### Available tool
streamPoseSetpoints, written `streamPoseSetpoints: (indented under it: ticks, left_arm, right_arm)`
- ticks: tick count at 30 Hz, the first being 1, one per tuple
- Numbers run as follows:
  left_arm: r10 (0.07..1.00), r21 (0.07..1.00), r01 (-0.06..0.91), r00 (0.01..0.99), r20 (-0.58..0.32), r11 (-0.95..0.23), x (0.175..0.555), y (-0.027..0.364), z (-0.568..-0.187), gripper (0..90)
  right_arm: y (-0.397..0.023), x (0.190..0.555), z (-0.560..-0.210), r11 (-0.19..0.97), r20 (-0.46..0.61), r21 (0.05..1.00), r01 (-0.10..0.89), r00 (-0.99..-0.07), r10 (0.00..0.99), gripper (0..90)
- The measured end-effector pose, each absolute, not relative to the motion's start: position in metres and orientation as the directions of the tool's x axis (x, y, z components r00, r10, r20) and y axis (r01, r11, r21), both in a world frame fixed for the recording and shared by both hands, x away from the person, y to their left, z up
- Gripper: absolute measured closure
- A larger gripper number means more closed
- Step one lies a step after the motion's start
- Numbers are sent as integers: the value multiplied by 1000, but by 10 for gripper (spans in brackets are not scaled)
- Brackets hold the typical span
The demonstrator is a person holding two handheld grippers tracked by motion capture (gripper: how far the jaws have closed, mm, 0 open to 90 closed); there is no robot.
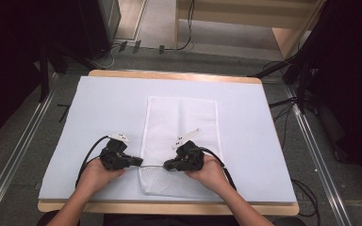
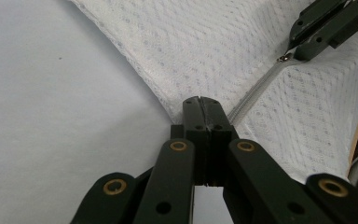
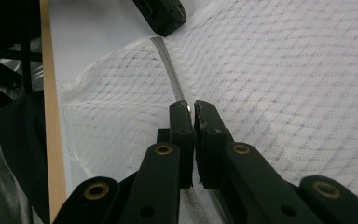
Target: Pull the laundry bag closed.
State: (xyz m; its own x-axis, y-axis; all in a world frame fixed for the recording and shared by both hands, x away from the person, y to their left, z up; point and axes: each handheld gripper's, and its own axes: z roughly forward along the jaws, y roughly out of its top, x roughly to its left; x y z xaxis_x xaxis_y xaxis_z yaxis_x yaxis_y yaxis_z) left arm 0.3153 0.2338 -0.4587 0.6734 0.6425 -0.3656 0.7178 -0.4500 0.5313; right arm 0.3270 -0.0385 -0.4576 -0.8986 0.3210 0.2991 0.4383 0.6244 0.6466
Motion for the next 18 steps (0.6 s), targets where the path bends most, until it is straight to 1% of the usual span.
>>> streamPoseSetpoints:
  ticks: [7,18]
  left_arm:
    - [642,529,713,679,-356,-461,315,234,-458,900]
    - [638,534,716,676,-369,-450,316,234,-459,900]
  right_arm:
    - [-44,328,-457,624,300,643,444,-896,328,890]
    - [-57,330,-456,613,312,647,453,-891,330,890]
